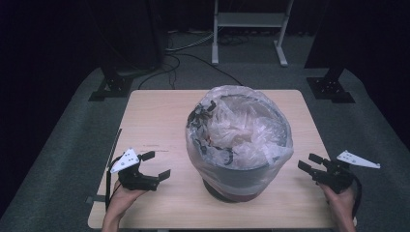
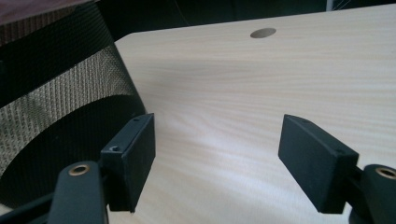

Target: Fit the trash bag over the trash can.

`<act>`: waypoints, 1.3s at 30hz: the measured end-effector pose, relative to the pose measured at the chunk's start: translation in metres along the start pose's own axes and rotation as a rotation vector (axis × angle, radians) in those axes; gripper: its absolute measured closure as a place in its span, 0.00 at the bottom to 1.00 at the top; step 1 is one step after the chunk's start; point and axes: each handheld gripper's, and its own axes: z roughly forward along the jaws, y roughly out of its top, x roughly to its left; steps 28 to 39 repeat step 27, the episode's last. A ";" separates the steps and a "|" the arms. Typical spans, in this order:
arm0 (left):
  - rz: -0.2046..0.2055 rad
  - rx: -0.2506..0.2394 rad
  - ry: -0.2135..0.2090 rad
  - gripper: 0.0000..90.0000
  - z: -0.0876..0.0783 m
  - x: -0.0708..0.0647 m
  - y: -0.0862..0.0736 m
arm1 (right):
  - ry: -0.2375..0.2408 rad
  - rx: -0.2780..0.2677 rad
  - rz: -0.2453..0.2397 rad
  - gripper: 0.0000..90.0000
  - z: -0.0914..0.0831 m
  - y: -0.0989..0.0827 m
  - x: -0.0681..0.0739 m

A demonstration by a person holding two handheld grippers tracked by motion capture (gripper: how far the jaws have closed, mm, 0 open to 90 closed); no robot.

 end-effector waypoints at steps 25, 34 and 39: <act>0.009 -0.013 -0.023 0.02 0.002 -0.005 0.004 | -0.024 -0.002 -0.030 0.29 0.017 0.024 0.005; 0.013 -0.010 -0.024 0.02 0.003 -0.004 0.005 | -0.022 -0.006 -0.031 0.29 0.017 0.024 0.006; 0.013 -0.010 -0.024 0.02 0.003 -0.004 0.005 | -0.022 -0.006 -0.031 0.29 0.017 0.024 0.006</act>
